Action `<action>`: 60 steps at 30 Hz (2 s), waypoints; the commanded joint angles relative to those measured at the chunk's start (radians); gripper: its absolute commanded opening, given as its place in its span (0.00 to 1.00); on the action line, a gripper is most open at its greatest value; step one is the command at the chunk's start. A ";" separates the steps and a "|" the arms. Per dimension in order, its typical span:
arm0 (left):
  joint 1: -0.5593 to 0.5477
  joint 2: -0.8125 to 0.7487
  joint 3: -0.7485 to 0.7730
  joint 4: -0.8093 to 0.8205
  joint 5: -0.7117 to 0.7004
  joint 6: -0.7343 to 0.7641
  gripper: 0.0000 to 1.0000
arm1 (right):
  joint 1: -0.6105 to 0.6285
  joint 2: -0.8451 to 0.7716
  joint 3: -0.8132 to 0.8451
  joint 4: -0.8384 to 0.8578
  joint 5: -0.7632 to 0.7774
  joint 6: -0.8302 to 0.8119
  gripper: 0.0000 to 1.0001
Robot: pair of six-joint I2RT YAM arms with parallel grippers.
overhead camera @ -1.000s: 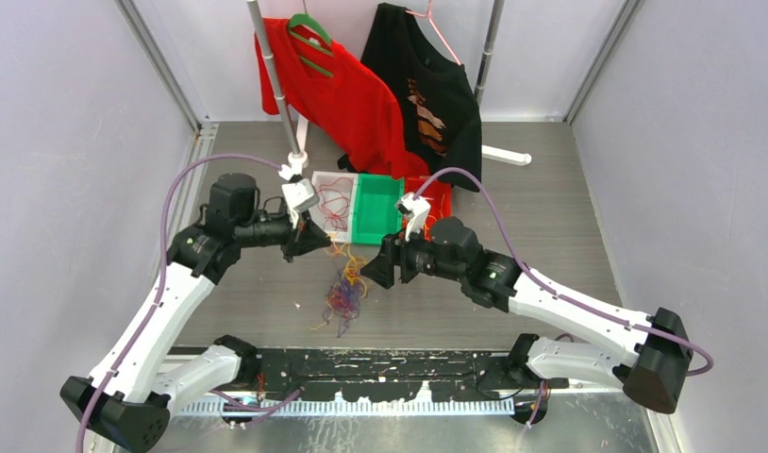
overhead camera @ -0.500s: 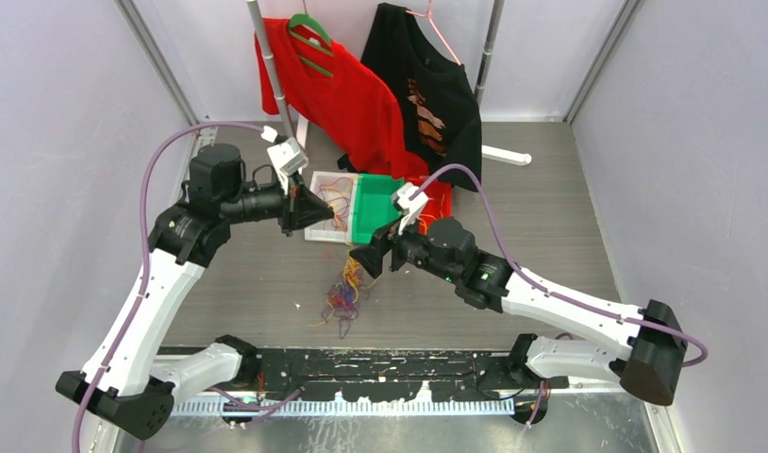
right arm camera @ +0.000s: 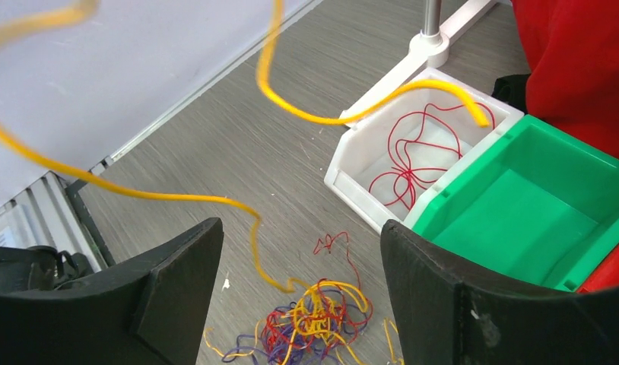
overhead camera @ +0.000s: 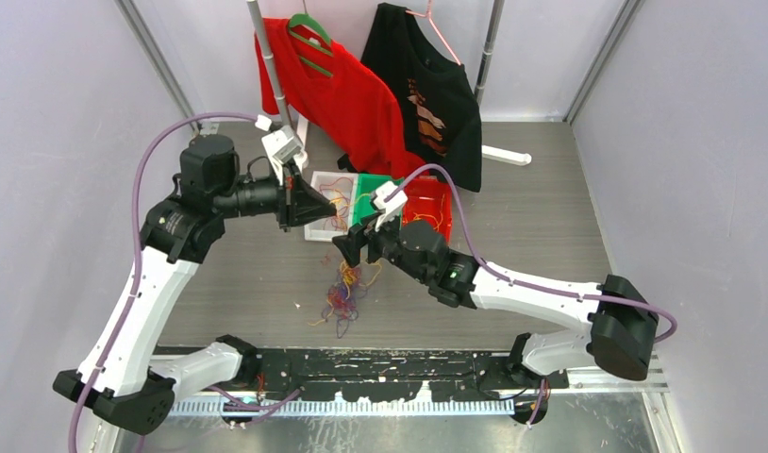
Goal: Untangle the cables
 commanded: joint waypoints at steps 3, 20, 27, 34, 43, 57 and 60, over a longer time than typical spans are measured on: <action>-0.011 0.007 0.145 0.020 0.056 -0.058 0.00 | 0.007 0.057 0.056 0.111 0.041 -0.009 0.76; -0.012 0.097 0.515 -0.006 0.084 -0.026 0.00 | 0.007 0.177 -0.054 0.216 0.070 0.084 0.56; -0.012 0.108 0.629 0.098 -0.087 0.017 0.00 | 0.013 0.144 -0.245 0.284 0.139 0.167 0.62; -0.012 0.088 0.632 0.271 -0.284 0.053 0.00 | 0.031 0.125 -0.362 0.323 0.183 0.218 0.62; -0.012 0.105 0.706 0.459 -0.478 0.150 0.00 | 0.061 0.149 -0.460 0.372 0.227 0.285 0.61; -0.012 0.114 0.708 0.442 -0.339 0.184 0.00 | 0.072 -0.208 -0.414 0.121 0.180 0.171 0.82; -0.012 0.110 0.693 0.420 -0.297 0.176 0.00 | 0.071 -0.282 -0.338 0.041 0.108 0.112 0.82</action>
